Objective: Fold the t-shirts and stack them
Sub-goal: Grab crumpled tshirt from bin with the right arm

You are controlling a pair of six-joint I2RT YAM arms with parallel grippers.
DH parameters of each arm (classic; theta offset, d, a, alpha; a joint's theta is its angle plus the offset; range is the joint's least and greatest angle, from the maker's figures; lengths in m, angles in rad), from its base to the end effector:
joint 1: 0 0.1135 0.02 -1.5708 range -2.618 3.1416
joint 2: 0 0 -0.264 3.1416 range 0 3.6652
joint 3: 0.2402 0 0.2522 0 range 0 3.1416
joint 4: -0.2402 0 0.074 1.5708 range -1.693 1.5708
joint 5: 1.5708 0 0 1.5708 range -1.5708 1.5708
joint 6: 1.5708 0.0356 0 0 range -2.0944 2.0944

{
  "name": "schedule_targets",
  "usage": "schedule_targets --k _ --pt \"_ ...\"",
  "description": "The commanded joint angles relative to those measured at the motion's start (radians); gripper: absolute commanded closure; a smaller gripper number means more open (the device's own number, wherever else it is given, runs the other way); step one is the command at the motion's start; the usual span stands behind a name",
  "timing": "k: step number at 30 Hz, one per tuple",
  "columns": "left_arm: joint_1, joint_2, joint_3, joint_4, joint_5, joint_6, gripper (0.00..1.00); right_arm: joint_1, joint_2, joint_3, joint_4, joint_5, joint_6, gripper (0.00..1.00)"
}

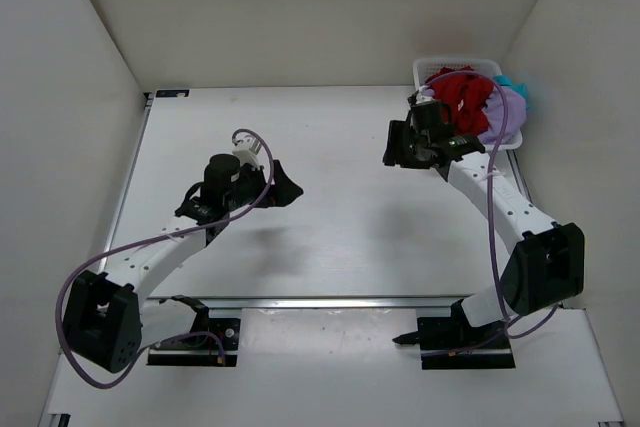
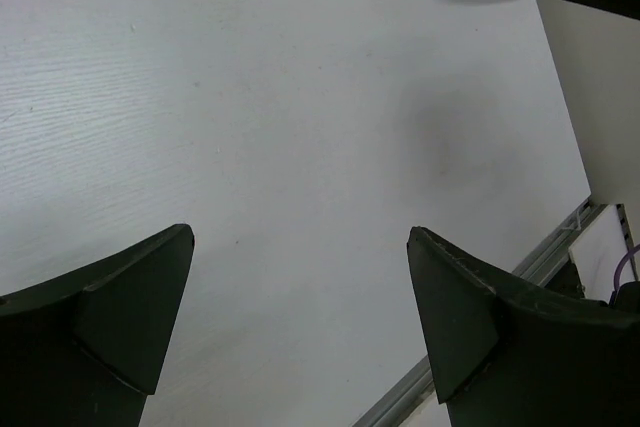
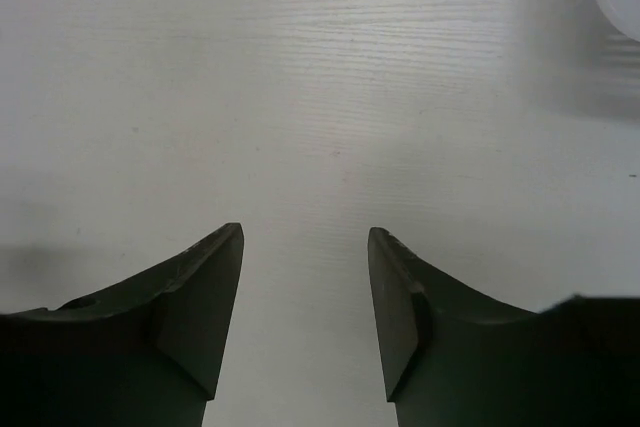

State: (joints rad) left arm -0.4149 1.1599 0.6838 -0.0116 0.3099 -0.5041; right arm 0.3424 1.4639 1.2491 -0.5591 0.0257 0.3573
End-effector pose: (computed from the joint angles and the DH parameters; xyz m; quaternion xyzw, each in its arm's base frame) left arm 0.2291 -0.1128 0.2460 0.0417 0.8493 -0.3444 0.3978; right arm 0.3039 0.1074 0.3058 0.0119 0.9215 0.1218 0.3685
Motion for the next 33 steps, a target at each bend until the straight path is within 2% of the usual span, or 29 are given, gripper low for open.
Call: schedule_targets --k 1,5,7,8,9,10,11,12,13,15,17,18,19,21,24,27,33 --pt "-0.010 0.012 0.016 0.028 0.023 0.019 0.01 -0.034 -0.014 0.016 0.048 -0.073 -0.017 0.49" --pt "-0.008 0.004 -0.043 0.125 0.057 0.018 0.01 -0.097 -0.045 0.010 0.103 -0.204 -0.029 0.61" --pt "-0.013 0.026 -0.041 0.122 0.057 0.013 0.01 -0.114 -0.045 0.013 0.128 -0.193 -0.040 0.82" --pt "-0.015 0.024 -0.041 0.137 0.072 -0.002 0.02 -0.114 -0.036 0.042 0.108 -0.161 -0.040 0.86" --pt "-0.018 0.015 -0.065 0.177 0.080 -0.020 0.02 -0.115 0.001 0.087 0.082 -0.112 -0.056 0.98" --pt "-0.010 0.017 -0.076 0.202 0.075 -0.016 0.03 -0.117 0.033 0.114 0.059 -0.069 -0.070 1.00" --pt "-0.019 0.017 -0.082 0.208 0.089 -0.023 0.29 -0.121 0.053 0.166 0.051 -0.050 -0.076 1.00" --pt "-0.028 0.017 -0.092 0.219 0.080 -0.028 0.61 -0.150 0.115 0.211 0.042 -0.026 -0.089 1.00" --pt "-0.032 0.009 -0.099 0.219 0.051 -0.025 0.77 -0.169 0.130 0.263 0.038 -0.030 -0.087 1.00" --pt "-0.053 -0.008 -0.118 0.214 0.009 -0.017 0.86 -0.232 0.193 0.330 0.030 -0.064 -0.087 1.00" --pt "-0.070 -0.031 -0.156 0.239 -0.003 -0.016 0.86 -0.294 0.287 0.435 0.027 -0.041 -0.090 0.97" --pt "-0.077 -0.029 -0.167 0.243 -0.015 -0.014 0.83 -0.322 0.341 0.475 0.006 -0.041 -0.101 0.92" --pt "-0.081 -0.019 -0.171 0.242 -0.014 -0.001 0.76 -0.330 0.370 0.543 -0.007 -0.037 -0.107 0.89" --pt "-0.090 -0.011 -0.173 0.236 -0.019 0.001 0.67 -0.341 0.465 0.634 -0.047 0.012 -0.132 0.72" --pt "-0.104 -0.005 -0.188 0.260 -0.017 0.006 0.59 -0.396 0.571 0.754 -0.099 0.059 -0.141 0.60" --pt "-0.119 0.018 -0.187 0.265 -0.014 0.001 0.58 -0.439 0.657 0.811 -0.102 0.025 -0.150 0.52" --pt "-0.128 0.049 -0.197 0.272 -0.006 -0.005 0.56 -0.430 0.782 0.966 -0.193 -0.014 -0.159 0.54"
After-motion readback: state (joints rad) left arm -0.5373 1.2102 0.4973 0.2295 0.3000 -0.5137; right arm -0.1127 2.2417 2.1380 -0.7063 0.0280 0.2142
